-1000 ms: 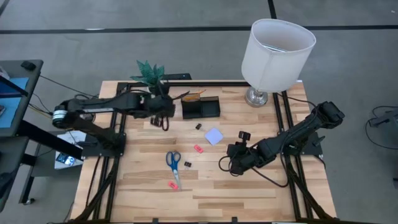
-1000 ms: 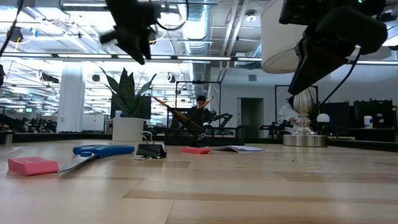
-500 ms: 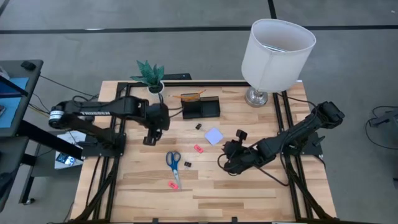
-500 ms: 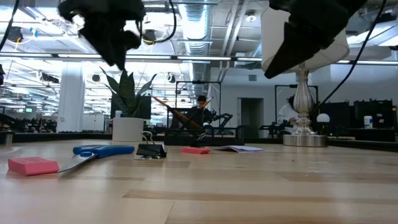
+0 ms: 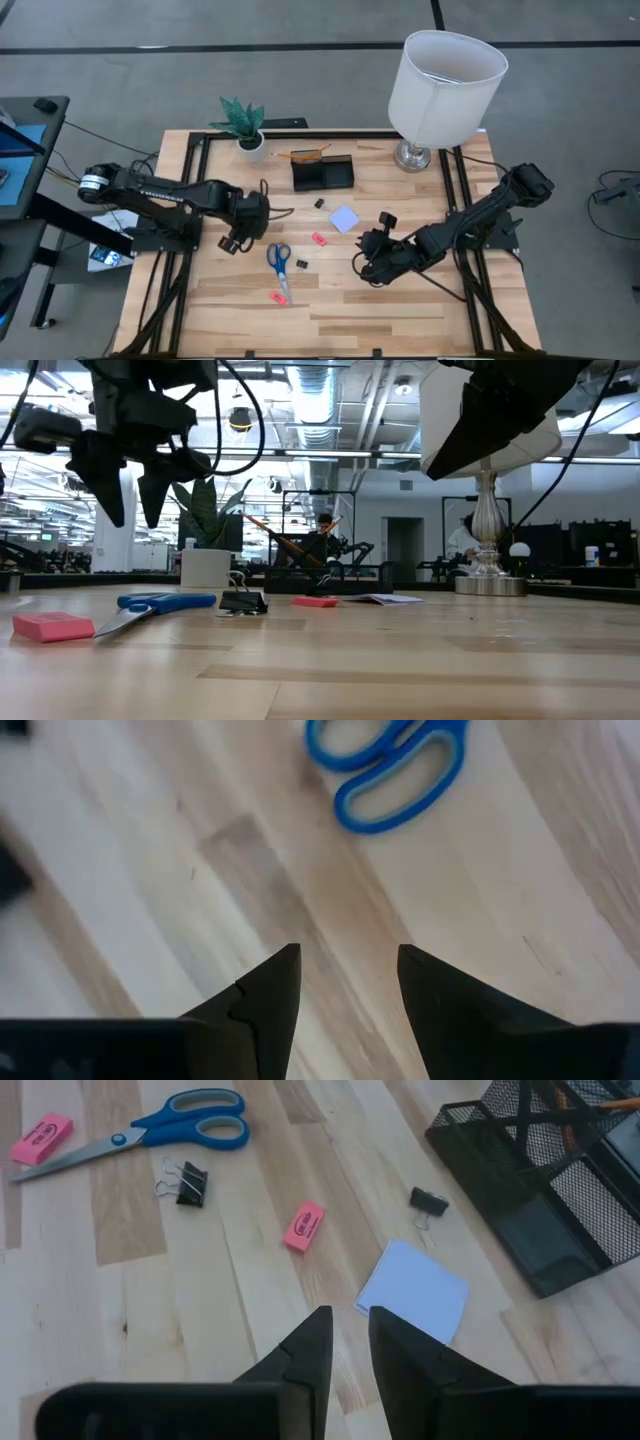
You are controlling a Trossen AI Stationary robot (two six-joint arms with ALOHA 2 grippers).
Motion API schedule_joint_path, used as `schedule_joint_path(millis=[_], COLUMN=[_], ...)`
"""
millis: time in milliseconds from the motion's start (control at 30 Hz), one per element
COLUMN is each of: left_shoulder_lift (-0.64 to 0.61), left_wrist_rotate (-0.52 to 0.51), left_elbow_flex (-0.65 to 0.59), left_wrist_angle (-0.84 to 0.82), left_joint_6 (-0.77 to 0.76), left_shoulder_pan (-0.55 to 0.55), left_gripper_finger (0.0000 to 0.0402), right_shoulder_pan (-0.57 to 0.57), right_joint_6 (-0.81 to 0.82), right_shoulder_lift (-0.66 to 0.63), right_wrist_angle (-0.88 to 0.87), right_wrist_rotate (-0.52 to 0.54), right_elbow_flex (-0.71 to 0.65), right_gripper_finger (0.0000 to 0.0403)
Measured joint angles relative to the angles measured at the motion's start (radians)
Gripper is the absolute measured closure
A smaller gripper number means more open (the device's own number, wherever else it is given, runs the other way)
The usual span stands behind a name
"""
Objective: Pick and place office supplies into organizer
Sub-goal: Put the blue scissors into the black desk organizer
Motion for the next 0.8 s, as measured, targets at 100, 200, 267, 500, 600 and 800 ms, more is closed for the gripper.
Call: schedule_joint_path(millis=[100, 200, 267, 500, 600, 800], left_shoulder_lift=[0.000, 0.008, 0.015, 0.104, 0.162, 0.227], left_wrist_rotate=[-0.002, -0.017, -0.044, -0.109, -0.143, -0.184], left_elbow_flex=[-0.015, -0.022, -0.027, -0.027, -0.027, -0.027], left_wrist_angle=[0.036, 0.071, 0.081, 0.127, 0.132, 0.158], left_joint_6=[0.071, 0.137, 0.168, 0.273, 0.308, 0.376], left_shoulder_pan=[-0.042, -0.082, -0.105, -0.168, -0.188, -0.214], left_gripper_finger=[0.0239, 0.0239, 0.0239, 0.0239, 0.0239, 0.0239], right_shoulder_pan=[-0.001, -0.002, -0.001, -0.002, -0.001, -0.001], right_joint_6=[-0.001, -0.001, -0.001, -0.001, -0.001, -0.001], right_shoulder_lift=[0.000, 0.000, 0.000, 0.000, 0.000, 0.000], right_wrist_angle=[0.000, 0.000, 0.000, 0.000, -0.001, 0.000], right_wrist_rotate=[0.000, 0.001, 0.001, 0.002, 0.002, 0.000], right_elbow_flex=[0.000, 0.000, 0.000, 0.000, 0.000, 0.000], right_gripper_finger=[0.0337, 0.0337, 0.0337, 0.0337, 0.0337, 0.0337])
